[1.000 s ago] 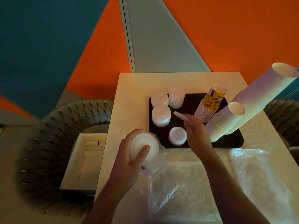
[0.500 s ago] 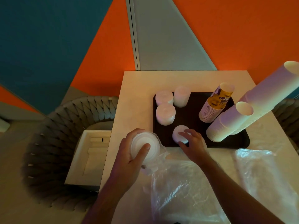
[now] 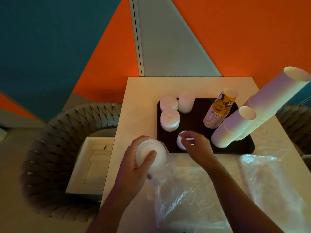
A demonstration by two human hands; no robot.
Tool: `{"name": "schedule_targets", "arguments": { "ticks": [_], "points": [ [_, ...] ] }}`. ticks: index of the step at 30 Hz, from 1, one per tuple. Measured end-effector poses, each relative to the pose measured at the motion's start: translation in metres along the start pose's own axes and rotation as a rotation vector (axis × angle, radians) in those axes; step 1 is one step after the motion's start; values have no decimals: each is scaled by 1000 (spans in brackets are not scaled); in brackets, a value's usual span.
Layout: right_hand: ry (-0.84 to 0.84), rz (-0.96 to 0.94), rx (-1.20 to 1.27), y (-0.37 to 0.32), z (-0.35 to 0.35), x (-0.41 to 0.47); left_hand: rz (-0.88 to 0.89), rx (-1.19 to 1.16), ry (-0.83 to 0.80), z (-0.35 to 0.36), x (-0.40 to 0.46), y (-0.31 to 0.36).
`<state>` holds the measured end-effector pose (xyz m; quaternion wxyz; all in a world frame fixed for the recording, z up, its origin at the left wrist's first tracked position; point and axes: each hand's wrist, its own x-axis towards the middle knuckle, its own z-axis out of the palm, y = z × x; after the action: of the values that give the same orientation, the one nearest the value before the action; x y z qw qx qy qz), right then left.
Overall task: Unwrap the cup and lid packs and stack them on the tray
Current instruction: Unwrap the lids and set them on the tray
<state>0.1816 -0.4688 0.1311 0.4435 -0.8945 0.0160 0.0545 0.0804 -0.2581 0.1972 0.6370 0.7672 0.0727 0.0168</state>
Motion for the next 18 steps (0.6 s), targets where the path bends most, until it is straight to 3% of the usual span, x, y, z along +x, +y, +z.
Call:
{"name": "schedule_targets", "arguments": {
  "ticks": [5,10,18],
  "points": [
    [-83,-97,322,-66,-18,-33,-8,-6,-12,4,-1,1],
    [-130,-197,211,-88,-27,-56,-3,-23,-30,8,-1,4],
    [-89,-207,133,-91,-29,-61,46,25,-48,11,-1,1]
  ]
}}
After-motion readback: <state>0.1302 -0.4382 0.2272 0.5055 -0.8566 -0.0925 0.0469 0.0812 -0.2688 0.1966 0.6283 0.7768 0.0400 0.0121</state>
